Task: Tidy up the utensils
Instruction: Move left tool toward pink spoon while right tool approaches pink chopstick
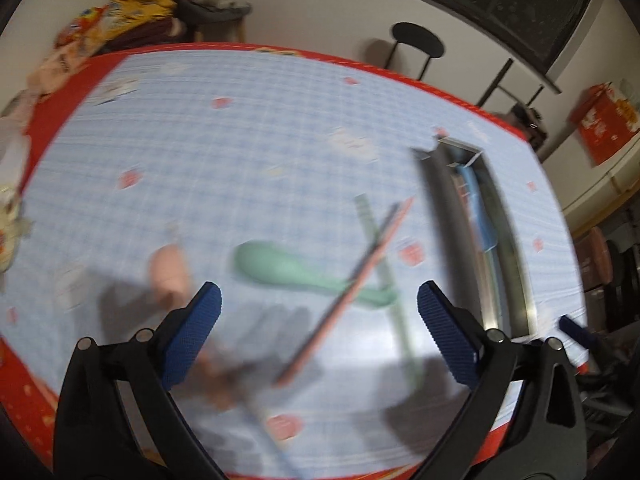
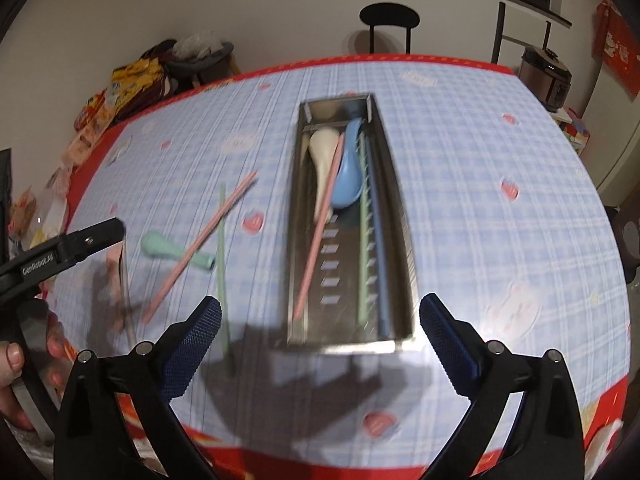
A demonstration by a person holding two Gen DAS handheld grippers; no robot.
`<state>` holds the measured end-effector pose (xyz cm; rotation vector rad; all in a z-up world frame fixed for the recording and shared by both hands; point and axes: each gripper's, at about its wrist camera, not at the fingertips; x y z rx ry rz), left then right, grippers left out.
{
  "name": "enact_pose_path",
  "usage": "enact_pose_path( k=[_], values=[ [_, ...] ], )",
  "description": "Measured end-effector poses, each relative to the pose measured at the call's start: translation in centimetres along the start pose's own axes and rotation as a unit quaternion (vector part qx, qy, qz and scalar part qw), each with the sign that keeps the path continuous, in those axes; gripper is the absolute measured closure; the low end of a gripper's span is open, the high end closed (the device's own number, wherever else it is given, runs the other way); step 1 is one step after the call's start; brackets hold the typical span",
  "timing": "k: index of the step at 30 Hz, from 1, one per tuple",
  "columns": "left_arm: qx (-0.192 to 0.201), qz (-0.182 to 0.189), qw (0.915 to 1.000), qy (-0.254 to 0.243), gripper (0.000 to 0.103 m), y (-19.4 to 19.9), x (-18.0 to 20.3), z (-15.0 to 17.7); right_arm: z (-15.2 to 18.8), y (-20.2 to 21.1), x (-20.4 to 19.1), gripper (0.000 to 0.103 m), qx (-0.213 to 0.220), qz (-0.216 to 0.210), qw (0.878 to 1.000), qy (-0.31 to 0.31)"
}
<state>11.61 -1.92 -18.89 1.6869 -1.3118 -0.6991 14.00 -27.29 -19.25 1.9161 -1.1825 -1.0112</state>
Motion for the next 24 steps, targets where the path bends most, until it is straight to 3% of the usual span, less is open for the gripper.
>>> enact_pose_path(
  k=[7,12,19,24],
  values=[
    [-0.029,-0.048,0.9983,0.014,0.006,0.1,-6.1,6.1,2.8,-1.1,-2.3,0.006,-0.025,-0.004,1.000,0.003],
    [-0.061,-0.040,0.9962,0.048,0.006,-0.3,-9.2,9.0,3.5,-1.6,-4.2,0.006,-0.021,-0.015,1.000,0.006],
    [-0.052,-0.041,0.9959,0.061,0.006,0.8,-11.5,10.0,4.4,-3.4,-8.1,0.006,-0.055,-0.036,0.997,0.044],
    [-0.049,-0.035,0.9961,0.065,0.006,1.2,-12.9,10.0,4.9,-4.5,-10.0,0.006,-0.082,-0.029,0.994,0.062]
  ],
)
Point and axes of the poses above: each gripper's, at about its wrist camera, not at the fingertips, and y roughly against the way its jaws point, x to its right, z to its underside, and after that the axes turned 6 degrees about -z, right-handed
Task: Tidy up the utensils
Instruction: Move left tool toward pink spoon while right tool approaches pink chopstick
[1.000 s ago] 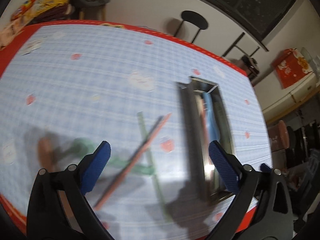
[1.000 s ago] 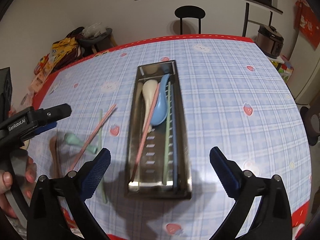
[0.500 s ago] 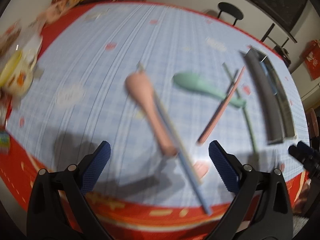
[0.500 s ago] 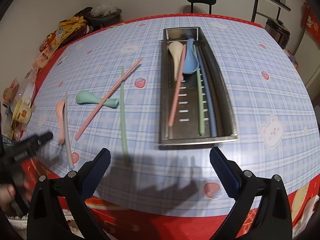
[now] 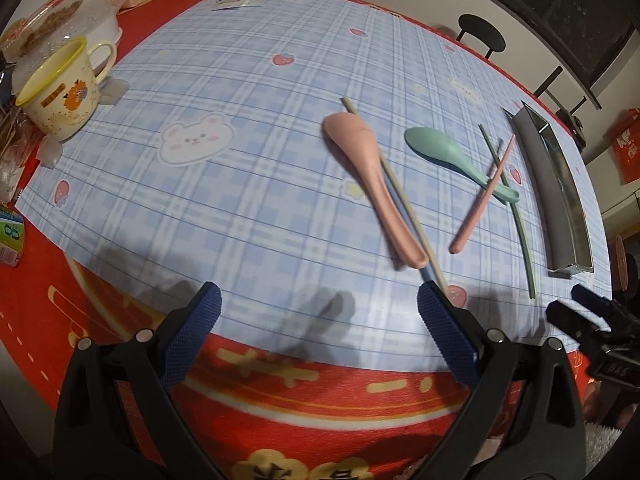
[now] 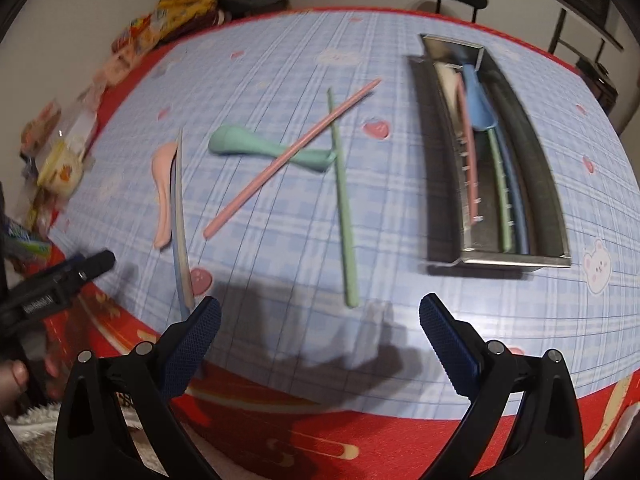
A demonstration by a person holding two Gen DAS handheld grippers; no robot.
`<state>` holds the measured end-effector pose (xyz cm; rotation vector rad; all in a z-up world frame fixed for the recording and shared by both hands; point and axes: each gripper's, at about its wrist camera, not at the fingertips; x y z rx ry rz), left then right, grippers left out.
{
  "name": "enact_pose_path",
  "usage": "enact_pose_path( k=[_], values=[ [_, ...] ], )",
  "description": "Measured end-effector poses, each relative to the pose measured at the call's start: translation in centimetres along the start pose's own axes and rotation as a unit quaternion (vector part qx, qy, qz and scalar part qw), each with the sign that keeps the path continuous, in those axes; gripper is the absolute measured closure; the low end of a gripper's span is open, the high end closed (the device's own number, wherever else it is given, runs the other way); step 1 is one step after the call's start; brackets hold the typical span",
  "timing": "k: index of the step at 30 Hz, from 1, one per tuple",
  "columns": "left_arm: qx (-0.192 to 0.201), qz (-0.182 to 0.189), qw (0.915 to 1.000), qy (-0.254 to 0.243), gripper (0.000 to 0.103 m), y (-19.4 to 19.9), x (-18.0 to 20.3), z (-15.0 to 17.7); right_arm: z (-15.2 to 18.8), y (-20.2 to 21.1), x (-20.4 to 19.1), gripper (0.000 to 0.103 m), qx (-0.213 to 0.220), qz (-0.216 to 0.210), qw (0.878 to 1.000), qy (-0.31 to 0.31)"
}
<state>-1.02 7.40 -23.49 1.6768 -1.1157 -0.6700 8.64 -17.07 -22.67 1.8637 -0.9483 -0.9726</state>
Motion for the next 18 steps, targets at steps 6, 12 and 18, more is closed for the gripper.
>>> enact_pose_path(
  k=[6,12,18],
  values=[
    [0.001,0.020,0.9998,-0.004,0.006,0.1,-1.5,-0.3,0.2,-0.6,-1.5,0.007,-0.002,-0.011,1.000,-0.005],
    [-0.001,0.044,0.9989,-0.017,0.007,-0.2,-1.9,-0.7,0.6,-0.9,-2.9,0.023,-0.010,-0.018,1.000,-0.006],
    [0.001,0.070,0.9973,-0.022,0.007,-1.1,-1.1,-1.9,0.9,0.2,-2.0,0.032,0.000,-0.003,1.000,-0.020]
  ],
)
Point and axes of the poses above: each gripper's, at about its wrist camera, not at the fingertips, and y roughly against the way its jaws point, x to its right, z to its underside, and after that the axes turned 6 degrees about -z, right-handed
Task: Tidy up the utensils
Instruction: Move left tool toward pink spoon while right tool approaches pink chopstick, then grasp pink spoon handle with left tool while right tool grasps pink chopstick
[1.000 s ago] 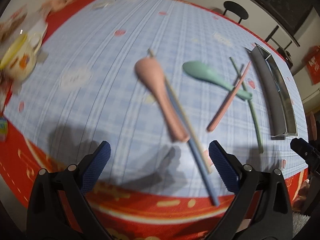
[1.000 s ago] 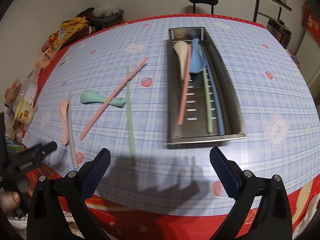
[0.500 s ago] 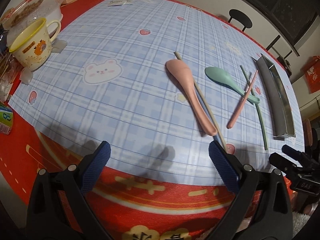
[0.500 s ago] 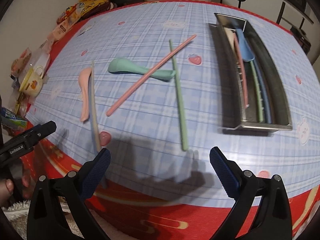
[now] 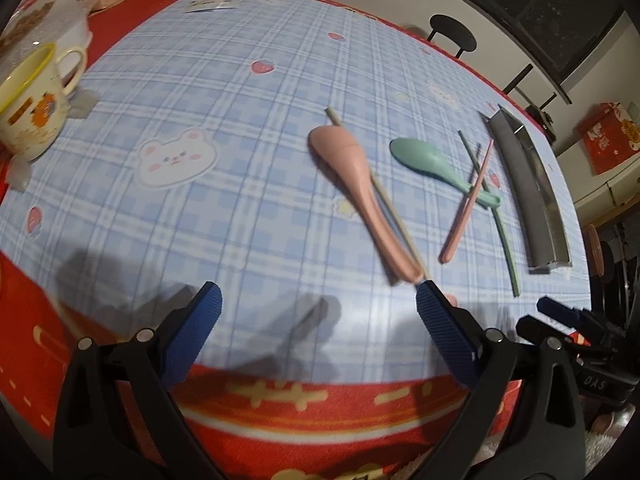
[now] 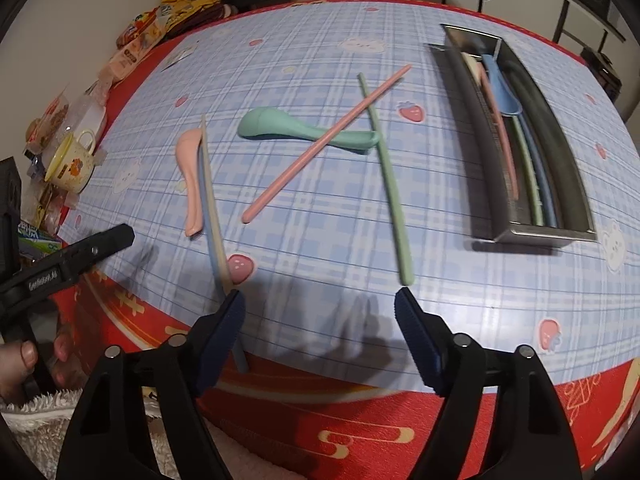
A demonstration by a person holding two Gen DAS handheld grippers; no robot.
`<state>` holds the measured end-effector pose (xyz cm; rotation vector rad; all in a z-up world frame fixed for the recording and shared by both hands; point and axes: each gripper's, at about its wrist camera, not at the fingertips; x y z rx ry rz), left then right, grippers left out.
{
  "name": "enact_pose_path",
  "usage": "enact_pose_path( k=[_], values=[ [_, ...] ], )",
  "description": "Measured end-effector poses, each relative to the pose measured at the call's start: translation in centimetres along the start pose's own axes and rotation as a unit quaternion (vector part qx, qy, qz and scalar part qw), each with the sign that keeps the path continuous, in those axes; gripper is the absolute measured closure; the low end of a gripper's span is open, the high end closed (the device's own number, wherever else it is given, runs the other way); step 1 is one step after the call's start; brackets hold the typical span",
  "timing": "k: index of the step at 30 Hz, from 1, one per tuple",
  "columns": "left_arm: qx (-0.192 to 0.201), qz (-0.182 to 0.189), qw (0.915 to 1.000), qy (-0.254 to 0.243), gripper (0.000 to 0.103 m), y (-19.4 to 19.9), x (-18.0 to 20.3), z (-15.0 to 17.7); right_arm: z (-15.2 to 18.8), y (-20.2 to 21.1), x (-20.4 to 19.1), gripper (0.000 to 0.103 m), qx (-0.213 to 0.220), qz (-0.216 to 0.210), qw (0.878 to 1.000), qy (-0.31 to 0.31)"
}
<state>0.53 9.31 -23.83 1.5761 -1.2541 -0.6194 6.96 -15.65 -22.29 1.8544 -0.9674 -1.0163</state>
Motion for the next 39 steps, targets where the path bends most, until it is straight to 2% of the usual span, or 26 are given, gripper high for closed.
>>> enact_pose_path(
  k=[2,9,12,16,22,29,34,39],
  values=[
    [0.003,0.008,1.0000,0.003,0.011,-0.4,0.1,-0.7,-0.1,0.2,0.6,0.036,0.001,0.003,1.000,-0.011],
    [-0.001,0.053,0.9985,0.015,0.047,-2.6,0.3,-3.7,-1.3,0.8,1.3,0.051,0.000,0.007,1.000,-0.014],
    [-0.001,0.061,0.9981,0.012,0.054,-3.2,0.5,-4.5,-2.4,0.6,1.3,0.058,-0.005,-0.002,1.000,-0.014],
    [0.004,0.071,0.9974,0.014,0.054,-3.7,0.6,-5.1,-4.2,-0.6,0.9,0.061,-0.017,-0.017,1.000,-0.017],
    [0.000,0.081,0.9964,0.022,0.054,-4.2,0.0,-5.2,-7.5,-4.5,-0.7,0.066,-0.041,-0.026,0.998,-0.034],
    [0.001,0.087,0.9959,0.024,0.054,-4.1,-0.7,-5.1,-10.4,-7.6,-1.4,0.067,-0.044,0.020,0.995,-0.086],
    [0.002,0.088,0.9958,0.024,0.054,-4.0,-1.0,-5.1,-11.1,-8.4,-1.7,0.069,-0.044,0.057,0.994,-0.086],
    [-0.005,0.088,0.9958,0.026,0.054,-4.5,-1.1,-5.0,-11.4,-8.7,-2.2,0.083,-0.043,0.075,0.994,-0.072]
  ],
)
Point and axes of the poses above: each gripper's, at about its wrist camera, not at the fingertips, and y roughly against the way its jaws point, x to its right, z to its underside, and after that the axes turned 6 degrees about -z, right-handed
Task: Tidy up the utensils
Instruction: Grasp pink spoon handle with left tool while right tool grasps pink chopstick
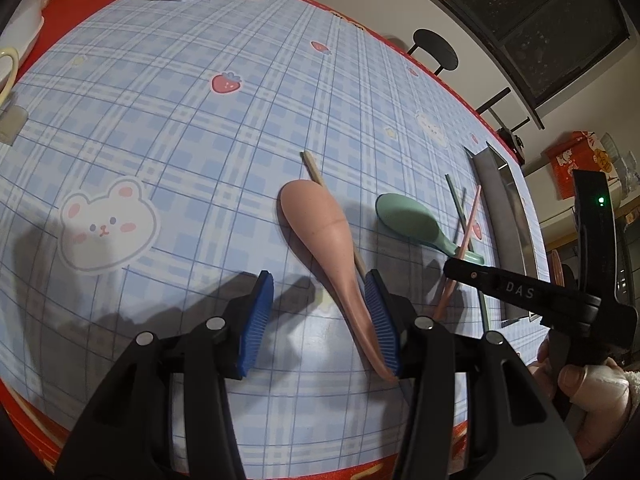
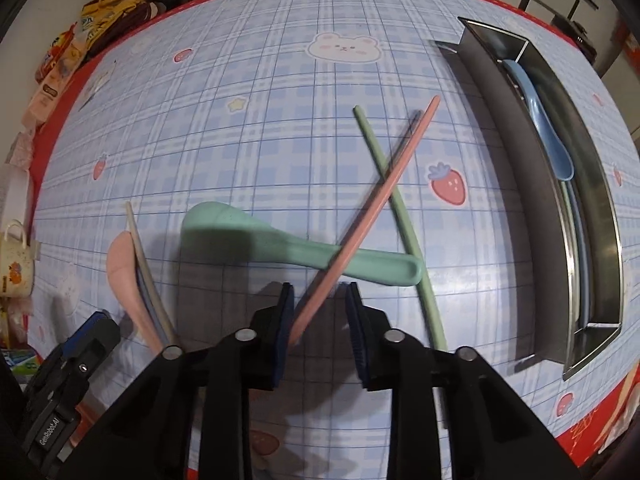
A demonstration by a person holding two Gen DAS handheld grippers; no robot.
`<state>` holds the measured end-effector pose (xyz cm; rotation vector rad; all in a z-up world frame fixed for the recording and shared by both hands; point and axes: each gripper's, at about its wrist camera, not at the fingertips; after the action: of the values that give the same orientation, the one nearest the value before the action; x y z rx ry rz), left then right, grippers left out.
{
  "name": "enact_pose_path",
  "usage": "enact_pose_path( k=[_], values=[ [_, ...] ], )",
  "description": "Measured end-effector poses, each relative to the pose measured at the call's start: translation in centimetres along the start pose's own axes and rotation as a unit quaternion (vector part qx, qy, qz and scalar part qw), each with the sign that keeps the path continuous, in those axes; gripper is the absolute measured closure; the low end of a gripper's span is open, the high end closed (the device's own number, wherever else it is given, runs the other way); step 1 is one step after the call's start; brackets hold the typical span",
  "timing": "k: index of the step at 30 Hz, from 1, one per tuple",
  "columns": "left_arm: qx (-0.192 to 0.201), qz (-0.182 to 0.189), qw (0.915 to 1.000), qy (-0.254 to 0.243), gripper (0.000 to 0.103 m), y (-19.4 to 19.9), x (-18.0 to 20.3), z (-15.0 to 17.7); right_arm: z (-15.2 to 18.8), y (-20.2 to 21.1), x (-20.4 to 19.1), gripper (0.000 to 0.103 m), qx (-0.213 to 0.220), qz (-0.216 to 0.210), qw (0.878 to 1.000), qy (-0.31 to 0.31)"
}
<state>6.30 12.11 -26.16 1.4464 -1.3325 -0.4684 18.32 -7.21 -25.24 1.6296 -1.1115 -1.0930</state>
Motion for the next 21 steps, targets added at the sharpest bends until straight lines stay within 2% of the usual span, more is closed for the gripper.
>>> enact_pose_path(
  k=[5,9,15,21],
  values=[
    [-0.003,0.003,1.0000,-0.007,0.054,-0.4,0.6,0.2,0.7,0.1,0.6,0.096,0.005,-0.001,1.000,0.019],
    [-0.001,0.003,0.9998,-0.020,0.054,-0.7,1.3,0.3,1.9,0.5,1.2,0.096,0.010,-0.008,0.999,0.041],
    [0.000,0.010,0.9999,-0.012,0.055,-1.0,1.4,0.2,2.9,0.9,2.4,0.096,0.014,-0.035,0.999,0.036],
    [0.003,0.008,0.9999,-0.008,0.057,-1.4,1.6,-0.4,3.5,1.3,2.9,0.096,0.019,-0.043,0.998,0.035]
  ],
)
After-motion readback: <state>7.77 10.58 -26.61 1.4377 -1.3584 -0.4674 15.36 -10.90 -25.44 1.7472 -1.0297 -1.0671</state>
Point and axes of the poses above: each gripper's, at about its wrist camera, not at the fingertips, and y roughly against the way its jaws point, x to its right, z to its underside, and after that the axes turned 6 degrees about -z, right-handed
